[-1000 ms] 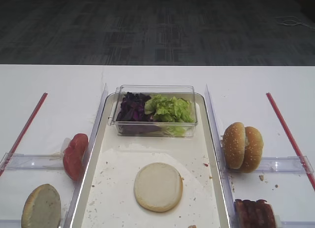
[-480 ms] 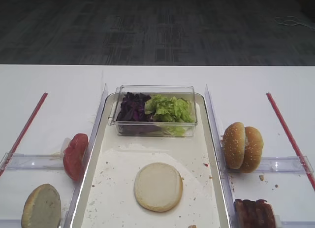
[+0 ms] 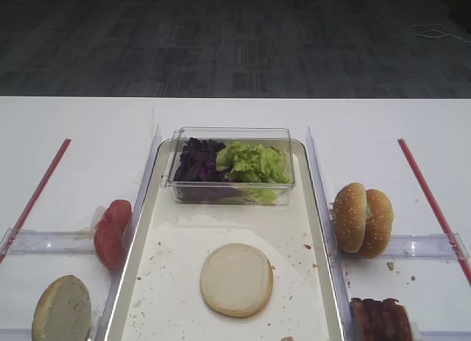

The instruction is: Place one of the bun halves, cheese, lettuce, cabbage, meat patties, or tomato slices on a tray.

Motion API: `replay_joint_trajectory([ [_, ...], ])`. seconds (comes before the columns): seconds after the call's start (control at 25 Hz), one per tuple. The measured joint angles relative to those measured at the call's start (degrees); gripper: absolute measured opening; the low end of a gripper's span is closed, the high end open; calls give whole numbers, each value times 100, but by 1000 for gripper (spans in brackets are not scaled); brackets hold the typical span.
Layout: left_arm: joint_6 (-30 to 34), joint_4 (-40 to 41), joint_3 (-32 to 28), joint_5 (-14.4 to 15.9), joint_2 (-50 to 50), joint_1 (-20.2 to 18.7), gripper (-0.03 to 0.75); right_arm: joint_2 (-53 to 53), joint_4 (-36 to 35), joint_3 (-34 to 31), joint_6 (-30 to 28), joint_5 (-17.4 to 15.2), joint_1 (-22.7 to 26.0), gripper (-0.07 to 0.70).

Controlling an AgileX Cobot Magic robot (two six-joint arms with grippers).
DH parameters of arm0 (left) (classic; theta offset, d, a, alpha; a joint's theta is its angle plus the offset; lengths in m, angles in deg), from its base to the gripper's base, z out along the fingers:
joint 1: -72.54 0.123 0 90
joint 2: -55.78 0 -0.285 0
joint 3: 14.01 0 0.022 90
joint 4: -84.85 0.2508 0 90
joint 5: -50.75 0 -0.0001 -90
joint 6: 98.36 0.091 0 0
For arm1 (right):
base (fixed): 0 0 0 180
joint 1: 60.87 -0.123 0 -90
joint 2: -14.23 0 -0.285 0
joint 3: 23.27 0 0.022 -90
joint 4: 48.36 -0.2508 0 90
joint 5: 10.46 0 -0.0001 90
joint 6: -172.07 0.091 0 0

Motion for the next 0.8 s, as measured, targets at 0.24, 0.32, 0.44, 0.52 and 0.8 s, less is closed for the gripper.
replay_joint_trajectory([
  [0.24,0,0,0,0,0,0,470,0,0,0,0,0,0,580],
  [0.32,0,0,0,0,0,0,470,0,0,0,0,0,0,580],
  [0.44,0,0,0,0,0,0,470,0,0,0,0,0,0,580],
  [0.52,0,0,0,0,0,0,470,0,0,0,0,0,0,580],
  [0.8,0,0,0,0,0,0,470,0,0,0,0,0,0,580],
])
